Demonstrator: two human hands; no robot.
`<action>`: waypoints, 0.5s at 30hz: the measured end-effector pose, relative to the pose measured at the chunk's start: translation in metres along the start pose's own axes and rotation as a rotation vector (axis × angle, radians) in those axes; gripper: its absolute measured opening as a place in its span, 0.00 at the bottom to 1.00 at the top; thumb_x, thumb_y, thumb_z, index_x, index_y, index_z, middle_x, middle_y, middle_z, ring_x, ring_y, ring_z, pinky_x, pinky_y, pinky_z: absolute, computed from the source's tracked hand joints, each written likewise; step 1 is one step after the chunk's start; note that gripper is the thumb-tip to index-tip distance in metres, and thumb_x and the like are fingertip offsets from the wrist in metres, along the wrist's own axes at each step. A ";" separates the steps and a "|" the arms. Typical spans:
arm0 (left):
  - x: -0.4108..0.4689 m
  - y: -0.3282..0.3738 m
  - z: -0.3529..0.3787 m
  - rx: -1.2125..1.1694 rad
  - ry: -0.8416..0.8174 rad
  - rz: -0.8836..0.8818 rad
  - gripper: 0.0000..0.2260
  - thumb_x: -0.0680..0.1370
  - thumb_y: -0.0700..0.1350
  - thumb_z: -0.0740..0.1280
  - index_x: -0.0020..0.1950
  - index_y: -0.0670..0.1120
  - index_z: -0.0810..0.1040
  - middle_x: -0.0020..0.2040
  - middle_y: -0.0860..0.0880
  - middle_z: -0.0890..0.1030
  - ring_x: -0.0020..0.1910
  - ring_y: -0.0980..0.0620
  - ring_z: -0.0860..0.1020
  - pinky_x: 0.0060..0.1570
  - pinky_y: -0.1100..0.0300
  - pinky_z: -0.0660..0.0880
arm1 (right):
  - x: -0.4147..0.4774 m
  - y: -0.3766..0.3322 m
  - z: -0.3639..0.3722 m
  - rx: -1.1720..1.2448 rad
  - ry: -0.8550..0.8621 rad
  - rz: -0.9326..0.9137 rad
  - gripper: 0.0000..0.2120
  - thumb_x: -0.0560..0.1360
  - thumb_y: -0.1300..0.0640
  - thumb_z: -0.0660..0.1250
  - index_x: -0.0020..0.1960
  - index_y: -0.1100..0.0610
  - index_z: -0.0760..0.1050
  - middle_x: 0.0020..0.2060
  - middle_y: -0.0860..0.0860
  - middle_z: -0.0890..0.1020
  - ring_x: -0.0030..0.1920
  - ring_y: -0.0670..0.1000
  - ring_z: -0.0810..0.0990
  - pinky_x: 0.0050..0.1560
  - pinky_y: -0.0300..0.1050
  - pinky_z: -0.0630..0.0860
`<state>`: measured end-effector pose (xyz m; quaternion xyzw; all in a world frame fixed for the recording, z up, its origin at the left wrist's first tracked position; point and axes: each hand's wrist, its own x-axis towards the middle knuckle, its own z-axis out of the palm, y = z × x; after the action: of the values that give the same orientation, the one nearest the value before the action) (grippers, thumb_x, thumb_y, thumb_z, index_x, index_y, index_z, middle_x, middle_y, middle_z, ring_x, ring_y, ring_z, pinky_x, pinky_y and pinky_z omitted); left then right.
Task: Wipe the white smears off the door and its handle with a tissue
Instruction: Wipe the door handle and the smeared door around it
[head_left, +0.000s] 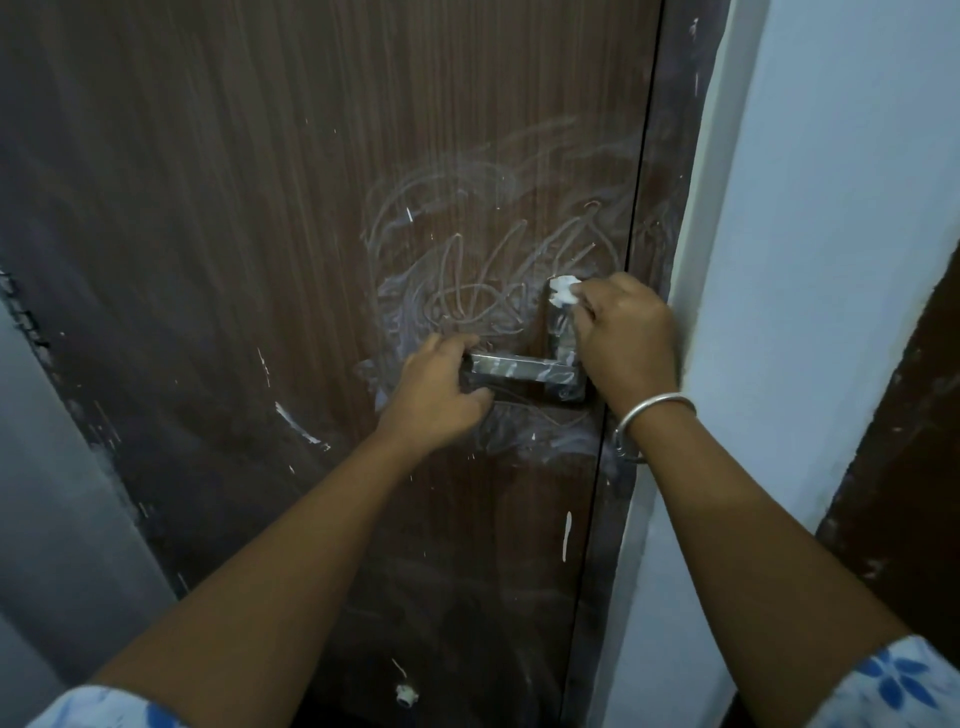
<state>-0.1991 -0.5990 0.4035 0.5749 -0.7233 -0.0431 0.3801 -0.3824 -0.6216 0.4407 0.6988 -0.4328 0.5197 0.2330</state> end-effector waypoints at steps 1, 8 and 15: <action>0.000 0.000 -0.001 -0.010 0.009 -0.005 0.25 0.70 0.45 0.70 0.66 0.45 0.70 0.57 0.46 0.72 0.58 0.45 0.72 0.56 0.58 0.68 | 0.000 -0.003 0.001 0.008 0.006 0.018 0.04 0.67 0.69 0.71 0.41 0.66 0.81 0.32 0.61 0.80 0.30 0.59 0.78 0.31 0.42 0.74; -0.005 -0.001 -0.002 -0.039 0.011 -0.043 0.26 0.71 0.50 0.70 0.67 0.45 0.69 0.60 0.47 0.72 0.61 0.48 0.71 0.57 0.57 0.68 | 0.004 -0.005 0.001 -0.051 -0.087 -0.113 0.05 0.67 0.70 0.71 0.42 0.67 0.81 0.33 0.63 0.80 0.32 0.61 0.79 0.33 0.46 0.76; -0.010 -0.005 -0.005 -0.043 0.040 -0.045 0.28 0.71 0.50 0.71 0.68 0.44 0.68 0.62 0.44 0.72 0.62 0.46 0.71 0.62 0.53 0.68 | 0.002 -0.013 0.005 -0.056 -0.126 -0.036 0.05 0.71 0.67 0.67 0.44 0.67 0.81 0.34 0.64 0.80 0.34 0.61 0.79 0.35 0.47 0.75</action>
<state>-0.1920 -0.5904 0.3995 0.5834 -0.7013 -0.0556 0.4059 -0.3689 -0.6191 0.4423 0.7308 -0.4485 0.4582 0.2341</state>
